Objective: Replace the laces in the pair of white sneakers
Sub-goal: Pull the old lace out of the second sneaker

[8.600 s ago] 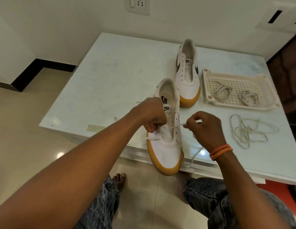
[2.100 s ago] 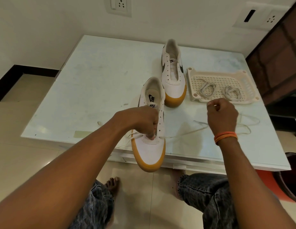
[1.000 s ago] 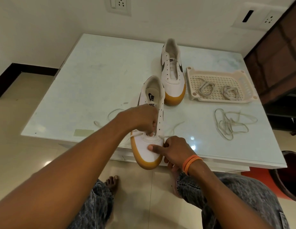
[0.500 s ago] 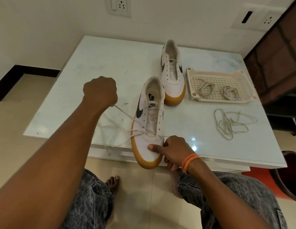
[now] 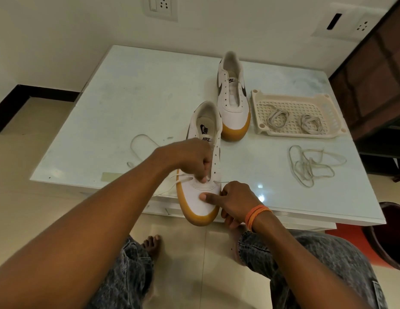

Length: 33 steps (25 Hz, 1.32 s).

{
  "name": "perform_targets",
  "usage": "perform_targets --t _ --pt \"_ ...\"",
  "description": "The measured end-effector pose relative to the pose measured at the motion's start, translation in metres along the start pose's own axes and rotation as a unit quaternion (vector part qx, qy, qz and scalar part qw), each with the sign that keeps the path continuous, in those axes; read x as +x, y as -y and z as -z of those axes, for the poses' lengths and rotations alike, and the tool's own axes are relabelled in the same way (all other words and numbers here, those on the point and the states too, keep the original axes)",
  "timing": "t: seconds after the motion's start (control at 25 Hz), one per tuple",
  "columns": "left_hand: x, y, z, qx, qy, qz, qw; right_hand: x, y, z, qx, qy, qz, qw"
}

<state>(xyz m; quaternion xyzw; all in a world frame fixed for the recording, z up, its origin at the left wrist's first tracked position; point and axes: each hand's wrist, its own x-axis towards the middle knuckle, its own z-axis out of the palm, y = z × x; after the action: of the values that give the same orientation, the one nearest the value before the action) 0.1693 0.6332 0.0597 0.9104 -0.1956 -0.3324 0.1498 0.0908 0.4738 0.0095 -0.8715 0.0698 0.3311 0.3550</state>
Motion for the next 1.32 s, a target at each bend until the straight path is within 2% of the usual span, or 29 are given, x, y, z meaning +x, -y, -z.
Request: perform_targets --t 0.2,0.44,0.6,0.76,0.88,0.96,1.08,1.16,1.2,1.24,1.32 --pt "-0.012 0.013 0.016 -0.058 0.002 0.035 0.998 -0.001 -0.001 -0.001 -0.003 -0.007 -0.002 1.0" --pt "-0.008 0.015 0.014 -0.035 0.031 0.086 0.995 -0.002 0.001 -0.002 0.005 -0.006 -0.004 1.0" --pt "-0.011 0.014 0.017 0.008 0.014 0.105 0.994 -0.003 0.003 -0.001 0.01 -0.004 -0.005 1.0" --pt "-0.014 0.02 0.022 -0.033 0.034 0.107 0.993 -0.005 0.005 -0.002 0.011 -0.002 -0.007 1.0" --pt "-0.014 0.027 0.023 -0.018 0.041 0.135 0.99 -0.006 0.006 -0.004 0.015 -0.003 -0.007 1.0" --pt "-0.022 0.041 0.028 0.0 0.003 0.176 0.984 -0.006 0.004 -0.004 0.022 0.003 -0.014 1.0" --pt "-0.036 0.057 0.036 -0.104 -0.067 0.231 0.965 -0.005 0.004 -0.003 -0.029 -0.014 -0.014 0.999" --pt "-0.038 0.044 0.032 -0.187 -0.085 0.169 0.964 -0.004 0.009 0.003 -0.116 -0.109 0.042 0.986" --pt "-0.036 0.032 0.03 -0.22 -0.074 0.113 0.966 -0.004 0.013 0.007 -0.108 -0.158 0.091 0.977" --pt "-0.035 0.018 0.028 -0.237 -0.056 0.051 0.968 -0.004 0.018 0.011 -0.06 -0.181 0.145 0.971" --pt "-0.031 -0.004 0.026 -0.246 -0.026 -0.044 0.968 -0.005 0.027 0.015 0.067 -0.16 0.231 0.957"
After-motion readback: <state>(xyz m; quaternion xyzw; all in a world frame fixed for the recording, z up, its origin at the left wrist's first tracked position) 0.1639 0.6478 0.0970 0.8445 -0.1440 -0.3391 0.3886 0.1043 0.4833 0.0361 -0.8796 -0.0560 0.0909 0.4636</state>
